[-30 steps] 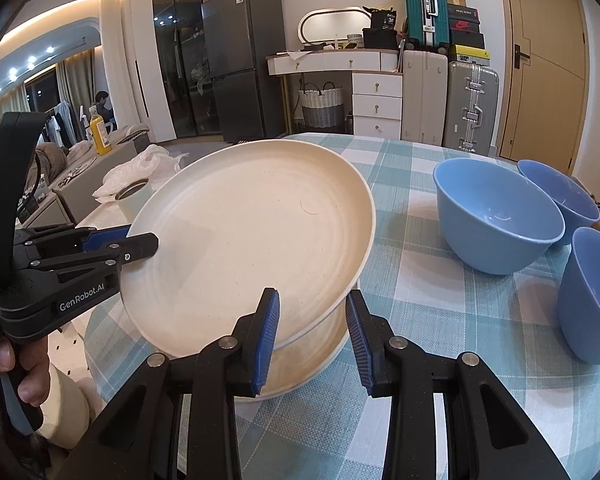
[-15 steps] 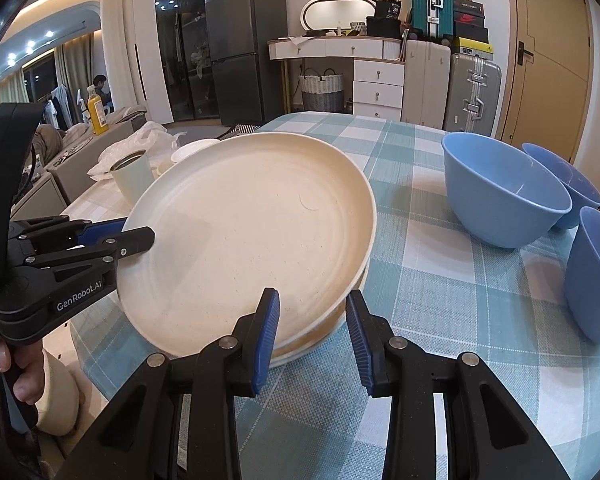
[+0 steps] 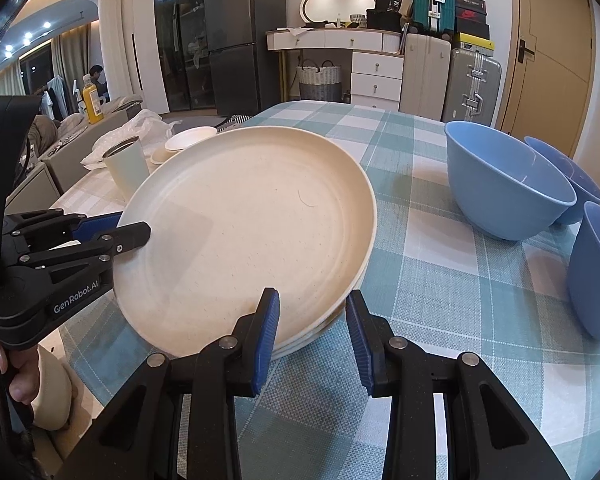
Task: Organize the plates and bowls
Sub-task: 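Lower the cream plate onto the cream plate stack and open both tools, then move both open tools to the rim of a light-blue bowl, then close both tools on the light-blue bowl rim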
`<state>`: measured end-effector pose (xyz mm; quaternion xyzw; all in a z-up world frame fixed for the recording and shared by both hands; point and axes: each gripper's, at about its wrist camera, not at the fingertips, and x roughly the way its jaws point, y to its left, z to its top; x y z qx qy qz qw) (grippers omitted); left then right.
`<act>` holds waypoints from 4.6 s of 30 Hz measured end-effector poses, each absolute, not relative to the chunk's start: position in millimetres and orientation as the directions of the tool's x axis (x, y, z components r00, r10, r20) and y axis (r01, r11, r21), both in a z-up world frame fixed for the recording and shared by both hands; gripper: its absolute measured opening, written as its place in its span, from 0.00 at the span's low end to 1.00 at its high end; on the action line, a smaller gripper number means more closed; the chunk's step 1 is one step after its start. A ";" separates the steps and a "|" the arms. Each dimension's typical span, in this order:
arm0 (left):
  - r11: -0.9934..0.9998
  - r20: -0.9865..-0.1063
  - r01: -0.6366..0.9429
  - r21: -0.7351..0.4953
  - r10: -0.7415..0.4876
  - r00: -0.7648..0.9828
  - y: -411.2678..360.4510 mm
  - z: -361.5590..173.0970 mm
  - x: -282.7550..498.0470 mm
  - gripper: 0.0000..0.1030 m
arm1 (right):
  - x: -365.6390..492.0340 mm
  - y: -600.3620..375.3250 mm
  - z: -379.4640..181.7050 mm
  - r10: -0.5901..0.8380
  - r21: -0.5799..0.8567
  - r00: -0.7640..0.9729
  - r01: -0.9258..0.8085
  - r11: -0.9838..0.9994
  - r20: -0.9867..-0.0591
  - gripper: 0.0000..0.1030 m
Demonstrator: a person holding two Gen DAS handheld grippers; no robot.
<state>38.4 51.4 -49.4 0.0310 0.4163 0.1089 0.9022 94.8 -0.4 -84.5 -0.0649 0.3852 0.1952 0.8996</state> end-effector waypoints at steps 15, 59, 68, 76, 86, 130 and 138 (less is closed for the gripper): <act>0.972 -0.755 -0.164 0.166 0.232 0.613 51.5 -59.5 42.7 0.19 | 102.7 3.1 -91.5 0.268 0.009 0.633 -0.381 0.925 -0.726 0.34; 0.993 -0.753 -0.114 -0.042 0.044 0.656 57.7 -54.7 41.2 0.78 | 95.9 -13.7 -61.1 0.339 0.070 0.668 -0.395 0.916 -0.663 0.85; 0.991 -0.730 -0.107 -0.080 0.015 0.683 49.1 -35.5 50.7 0.98 | 97.9 -35.8 -24.1 0.346 0.064 0.703 -0.395 0.916 -0.622 0.98; 0.994 -0.702 -0.079 -0.073 0.006 0.712 29.6 -7.0 69.1 0.98 | 102.2 -71.7 2.6 0.327 0.045 0.728 -0.378 0.925 -0.603 0.99; 0.997 -0.660 0.023 -0.069 -0.063 0.748 -16.3 43.4 108.4 0.98 | 105.2 -153.2 55.8 0.280 0.037 0.782 -0.313 0.949 -0.557 0.99; 0.955 -0.709 0.294 -0.041 -0.236 0.665 -211.0 78.0 365.3 0.98 | 257.9 -335.0 82.2 0.061 0.097 0.766 0.001 0.995 -0.640 0.99; 0.951 -0.735 0.307 -0.031 -0.230 0.638 -225.7 63.9 402.3 0.98 | 299.7 -344.6 55.3 0.037 0.116 0.733 0.058 0.992 -0.679 0.99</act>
